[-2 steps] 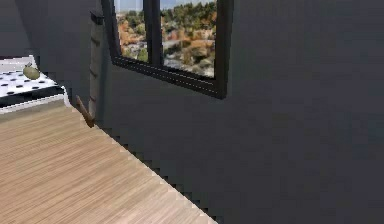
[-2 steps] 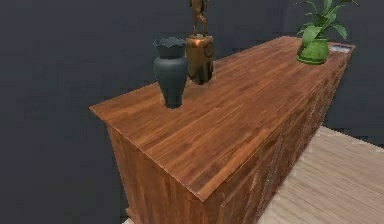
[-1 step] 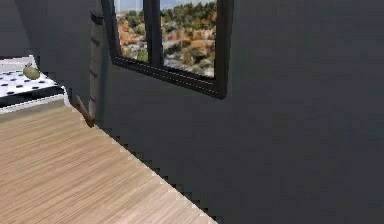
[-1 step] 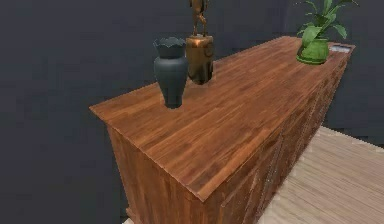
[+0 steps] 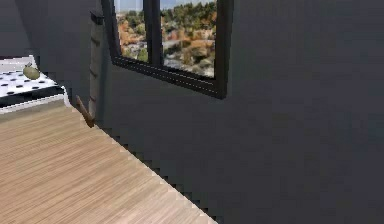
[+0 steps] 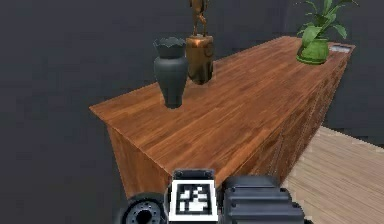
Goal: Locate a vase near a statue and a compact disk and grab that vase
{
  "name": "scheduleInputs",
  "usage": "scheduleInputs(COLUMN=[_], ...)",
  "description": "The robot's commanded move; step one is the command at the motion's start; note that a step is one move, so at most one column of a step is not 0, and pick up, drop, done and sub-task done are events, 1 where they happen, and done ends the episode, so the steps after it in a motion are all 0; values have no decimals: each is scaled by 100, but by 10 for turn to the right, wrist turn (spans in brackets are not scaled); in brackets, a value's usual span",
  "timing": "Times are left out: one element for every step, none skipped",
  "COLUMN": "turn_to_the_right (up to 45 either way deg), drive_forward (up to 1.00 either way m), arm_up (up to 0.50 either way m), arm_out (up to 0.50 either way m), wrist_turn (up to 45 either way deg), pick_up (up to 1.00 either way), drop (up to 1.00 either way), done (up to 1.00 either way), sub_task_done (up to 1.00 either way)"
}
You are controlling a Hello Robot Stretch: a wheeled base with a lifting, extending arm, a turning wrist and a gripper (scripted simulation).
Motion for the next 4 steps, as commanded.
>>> scheduleInputs(turn_to_the_right=[0,0,0,0], drive_forward=[0,0,0,0], arm_up=[0,0,0,0], arm_out=[46,0,0,0], wrist_turn=[0,450,450,450], pick_up=[0,0,0,0], drop=[0,0,0,0], done=[0,0,0,0], sub_task_done=[0,0,0,0])
